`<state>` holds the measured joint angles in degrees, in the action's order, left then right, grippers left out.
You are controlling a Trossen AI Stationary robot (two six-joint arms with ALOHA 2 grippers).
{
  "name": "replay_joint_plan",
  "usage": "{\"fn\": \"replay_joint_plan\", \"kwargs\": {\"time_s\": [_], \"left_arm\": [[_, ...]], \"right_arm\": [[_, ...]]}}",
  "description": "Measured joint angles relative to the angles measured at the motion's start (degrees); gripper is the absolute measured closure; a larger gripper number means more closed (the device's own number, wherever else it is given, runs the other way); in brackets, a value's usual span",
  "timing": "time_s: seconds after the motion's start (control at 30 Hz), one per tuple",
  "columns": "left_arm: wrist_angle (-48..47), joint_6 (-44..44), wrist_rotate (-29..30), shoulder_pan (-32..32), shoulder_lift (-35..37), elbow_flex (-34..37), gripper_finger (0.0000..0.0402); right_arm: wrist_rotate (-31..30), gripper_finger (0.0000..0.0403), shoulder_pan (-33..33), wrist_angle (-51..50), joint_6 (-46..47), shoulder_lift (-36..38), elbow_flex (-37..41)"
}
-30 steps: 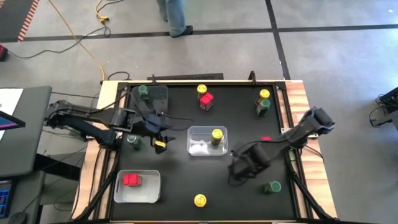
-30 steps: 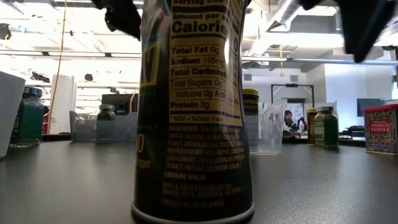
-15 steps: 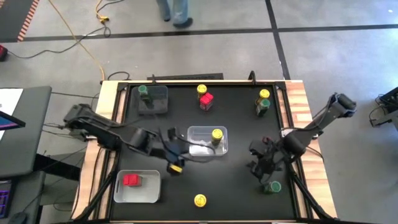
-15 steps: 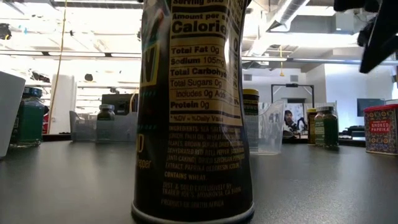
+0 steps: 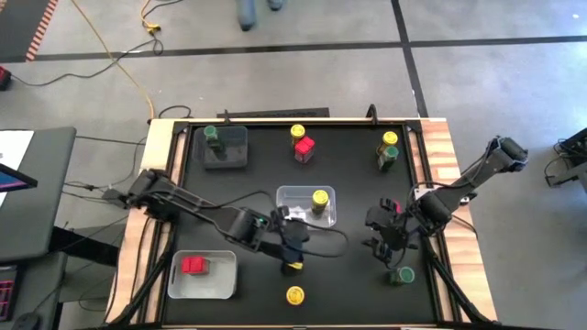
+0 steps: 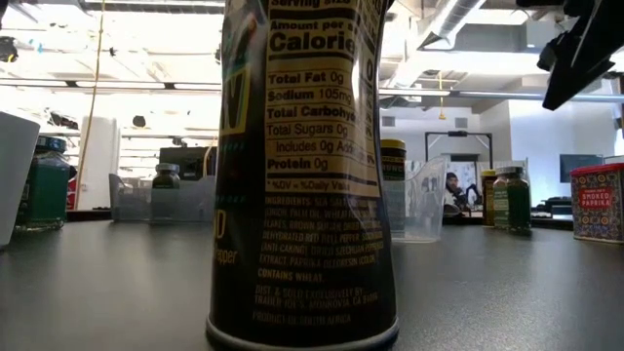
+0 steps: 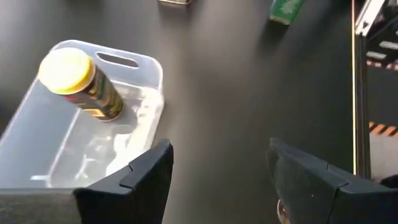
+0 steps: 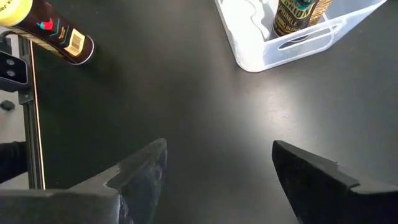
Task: Sort spices by type
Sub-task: Put the yellow seasoning bottle into the transparent bin
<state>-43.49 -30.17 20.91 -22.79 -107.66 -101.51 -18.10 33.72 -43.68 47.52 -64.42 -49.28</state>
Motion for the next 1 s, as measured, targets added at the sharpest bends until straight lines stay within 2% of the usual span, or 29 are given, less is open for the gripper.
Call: {"fn": "replay_joint_plan", "kwargs": {"time_s": [0.2,0.3,0.4,0.6,0.7,0.87,1.0], "left_arm": [[3.89,-0.53,-0.83,1.11,-1.32,0.0,0.0153],[2.8,0.44,-0.89,1.63,-0.89,0.0,0.0145],[1.6,0.74,-0.38,2.14,-0.73,0.0,0.0121],[0.08,-0.14,-0.13,3.36,-0.68,0.0,0.0045],[0.09,-0.2,-0.11,3.57,-0.68,0.0,0.0025],[0.07,2.42,-0.13,3.53,-0.68,0.0,0.0022],[0.06,4.27,-0.15,3.53,-0.68,0.0,0.0023]], "right_arm": [[0.17,0.0085,0.02,-0.03,1.52,-0.02,0.0],[0.19,0.0085,-0.01,-0.02,3.12,-0.02,0.0],[0.21,0.0085,-0.01,-0.04,4.89,-0.02,0.0],[0.21,0.0085,-0.08,-0.07,5.38,-0.02,0.0],[0.2,0.0085,-0.14,-0.1,5.38,-0.04,0.0],[0.16,0.0085,-0.14,-0.7,3.28,-0.04,0.0],[0.16,0.0085,-0.14,-0.68,5.12,-0.04,0.0]]}}
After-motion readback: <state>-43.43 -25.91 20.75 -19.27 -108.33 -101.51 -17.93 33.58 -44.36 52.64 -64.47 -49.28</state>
